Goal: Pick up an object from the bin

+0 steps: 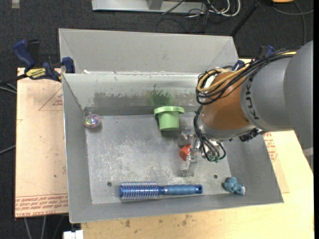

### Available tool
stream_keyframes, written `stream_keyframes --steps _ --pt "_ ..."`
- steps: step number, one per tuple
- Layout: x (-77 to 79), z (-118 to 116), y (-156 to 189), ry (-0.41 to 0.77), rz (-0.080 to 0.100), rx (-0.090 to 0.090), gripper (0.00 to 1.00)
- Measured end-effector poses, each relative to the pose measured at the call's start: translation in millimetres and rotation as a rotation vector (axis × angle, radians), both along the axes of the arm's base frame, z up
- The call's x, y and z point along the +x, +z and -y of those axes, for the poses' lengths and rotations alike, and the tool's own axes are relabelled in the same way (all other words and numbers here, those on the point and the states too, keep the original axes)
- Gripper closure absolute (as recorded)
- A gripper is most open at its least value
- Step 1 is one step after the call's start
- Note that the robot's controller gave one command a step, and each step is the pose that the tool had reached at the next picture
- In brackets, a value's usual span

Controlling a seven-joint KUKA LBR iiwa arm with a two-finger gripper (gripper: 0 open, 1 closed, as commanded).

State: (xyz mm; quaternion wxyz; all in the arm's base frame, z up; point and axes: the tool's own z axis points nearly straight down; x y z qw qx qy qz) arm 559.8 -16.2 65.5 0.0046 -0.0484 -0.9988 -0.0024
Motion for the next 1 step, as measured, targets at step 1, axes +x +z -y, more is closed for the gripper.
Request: stream_keyframes --steps 1 --pt "53.2 72.7 5.2 -0.054 0.015 -0.008 0.00"
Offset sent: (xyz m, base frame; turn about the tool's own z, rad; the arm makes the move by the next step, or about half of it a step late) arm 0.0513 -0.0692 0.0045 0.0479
